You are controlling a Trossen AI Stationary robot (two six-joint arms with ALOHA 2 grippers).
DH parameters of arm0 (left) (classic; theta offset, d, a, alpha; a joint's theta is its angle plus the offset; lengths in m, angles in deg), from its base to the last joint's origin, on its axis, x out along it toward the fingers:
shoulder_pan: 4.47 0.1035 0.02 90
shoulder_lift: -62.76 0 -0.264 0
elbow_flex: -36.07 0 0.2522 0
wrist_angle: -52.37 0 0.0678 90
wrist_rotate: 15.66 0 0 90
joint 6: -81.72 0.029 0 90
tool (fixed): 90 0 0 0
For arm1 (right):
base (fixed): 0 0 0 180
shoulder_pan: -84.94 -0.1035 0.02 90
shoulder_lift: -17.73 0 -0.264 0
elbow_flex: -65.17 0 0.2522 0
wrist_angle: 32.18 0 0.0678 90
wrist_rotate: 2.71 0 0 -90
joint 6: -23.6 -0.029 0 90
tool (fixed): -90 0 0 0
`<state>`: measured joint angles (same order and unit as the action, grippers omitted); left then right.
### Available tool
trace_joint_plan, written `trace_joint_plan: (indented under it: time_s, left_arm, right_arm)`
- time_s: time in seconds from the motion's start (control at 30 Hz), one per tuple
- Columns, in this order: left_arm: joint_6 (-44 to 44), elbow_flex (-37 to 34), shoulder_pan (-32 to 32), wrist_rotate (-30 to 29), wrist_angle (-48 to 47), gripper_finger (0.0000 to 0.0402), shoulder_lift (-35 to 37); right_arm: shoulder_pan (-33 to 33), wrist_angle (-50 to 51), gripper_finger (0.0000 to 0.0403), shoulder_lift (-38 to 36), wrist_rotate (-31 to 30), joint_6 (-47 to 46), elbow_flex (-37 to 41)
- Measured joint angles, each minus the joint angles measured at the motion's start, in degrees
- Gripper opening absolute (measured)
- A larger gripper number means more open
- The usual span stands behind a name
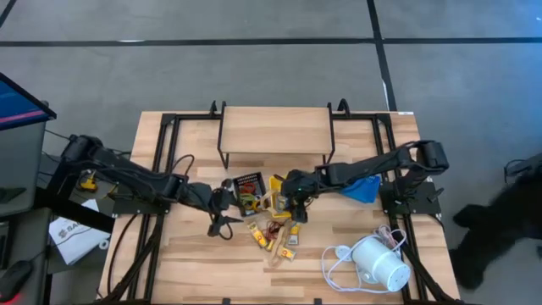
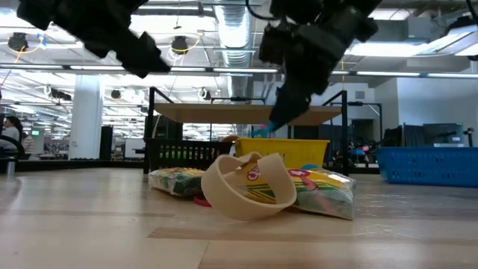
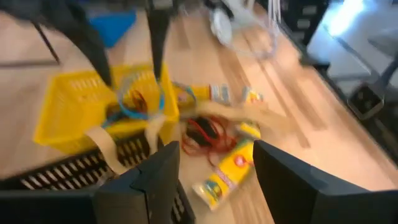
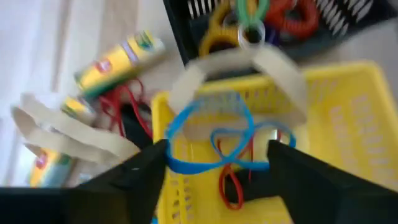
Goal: Pick & Place Office Desk Supplies
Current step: Put the blue rubber band into the yellow bin, then adjust the light brown rubber band on the yellow bin
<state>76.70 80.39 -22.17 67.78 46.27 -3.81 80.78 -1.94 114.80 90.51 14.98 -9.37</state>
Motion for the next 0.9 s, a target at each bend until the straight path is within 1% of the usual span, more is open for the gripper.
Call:
trace_joint_plan:
  time_s: [0.07, 0.17, 0.23, 0.33, 0.43, 0.6, 0.77, 0.9]
  left_arm:
    - [0.0, -0.1, -1.2, -0.3, 1.1, 0.0198, -1.6]
    - [0.0, 0.0, -2.5, -2.2, 2.8, 0.0198, -5.0]
    - [0.0, 0.0, -2.7, -3.3, 4.4, 0.0198, -7.7]
    - [0.0, 0.0, -2.5, -4.3, 5.6, 0.0198, -10.6]
    - [0.0, 0.0, -1.9, -4.4, 6.5, 0.0198, -12.1]
    - [0.0, 0.0, -1.3, -4.6, 6.8, 0.0198, -11.7]
    - [0.5, 0.0, -0.8, -8.7, 6.7, 0.0198, -11.5]
    - [1.5, 0.0, 1.6, -9.3, 6.8, 0.0198, -11.5]
  right_arm:
    - [0.0, -0.2, 0.0308, -1.6, 0.0, 0.1, -0.1]
    - [0.1, 0.2, 0.0351, -3.6, 0.0, 0.1, -0.2]
    - [0.1, 0.9, 0.0372, -4.7, -0.1, 0.1, -0.2]
    - [0.1, 1.2, 0.0392, -5.2, -0.1, 0.0, -0.3]
    - [0.7, 1.2, 0.0398, -4.9, -0.1, -0.4, -0.1]
    - [1.8, 1.4, 0.039, -4.8, -0.3, -1.8, -0.1]
    - [2.1, 0.6, 0.0384, -4.8, -0.3, -1.5, -0.1]
    - [2.5, 0.5, 0.0384, -4.8, -0.3, -1.3, -0.1]
